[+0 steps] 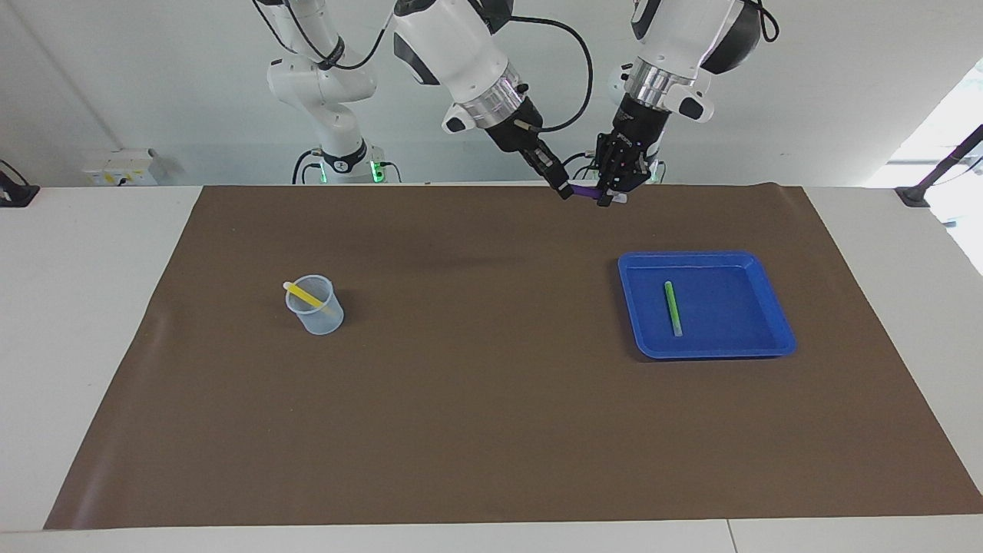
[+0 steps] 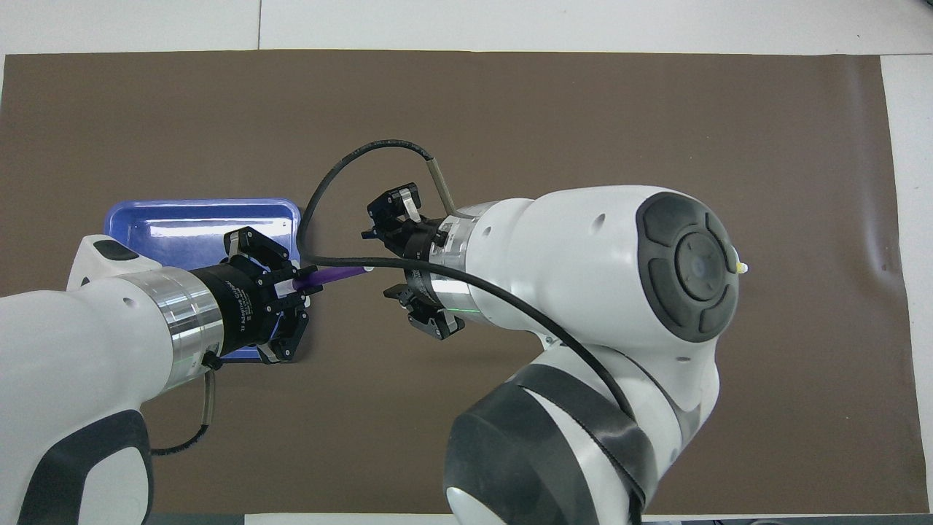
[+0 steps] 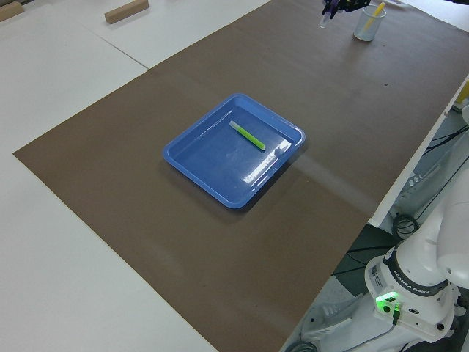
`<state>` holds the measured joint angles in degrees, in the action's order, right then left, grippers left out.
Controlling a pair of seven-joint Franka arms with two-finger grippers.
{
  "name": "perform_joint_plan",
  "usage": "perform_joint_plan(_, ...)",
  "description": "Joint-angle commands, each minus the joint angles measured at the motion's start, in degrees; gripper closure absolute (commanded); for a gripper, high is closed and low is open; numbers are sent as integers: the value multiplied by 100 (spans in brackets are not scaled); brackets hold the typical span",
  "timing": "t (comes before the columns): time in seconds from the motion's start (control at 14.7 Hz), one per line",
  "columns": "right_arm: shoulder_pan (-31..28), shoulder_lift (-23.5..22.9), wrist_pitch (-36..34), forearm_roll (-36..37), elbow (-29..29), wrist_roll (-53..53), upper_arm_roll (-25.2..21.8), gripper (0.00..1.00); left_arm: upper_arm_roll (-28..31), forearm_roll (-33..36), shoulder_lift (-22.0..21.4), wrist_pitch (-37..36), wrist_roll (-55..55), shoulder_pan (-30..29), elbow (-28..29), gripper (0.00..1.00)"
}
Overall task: Right arm passes pens to left for tray arrangement
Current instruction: 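Close the left gripper on the purple pen and open the right gripper, then place the purple pen in the tray with the left gripper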
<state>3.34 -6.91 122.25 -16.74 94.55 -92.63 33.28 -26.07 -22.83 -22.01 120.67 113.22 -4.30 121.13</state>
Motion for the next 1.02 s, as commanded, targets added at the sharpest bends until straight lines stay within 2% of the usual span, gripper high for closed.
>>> perform_joint_plan(0.0,-79,75,-630,345,-16,1093,-294,0,5,77,-40,27,-674,-324,69,100)
perform_joint_plan(0.2,-79,286,-1211,697,247,2832,-812,0,40,-2,258,9,-2274,-957,60,100)
perform_joint_plan(0.34,-71,436,-1292,716,536,3984,-1199,0,49,-3,608,35,-3319,-1229,104,100)
perform_joint_plan(0.68,-114,805,-1186,716,1389,6497,-2148,0,49,6,1522,176,-6543,-1942,262,100)
perform_joint_plan(0.95,-115,1042,-863,707,2012,8222,-2957,0,75,364,2244,431,-8725,-2171,262,100)
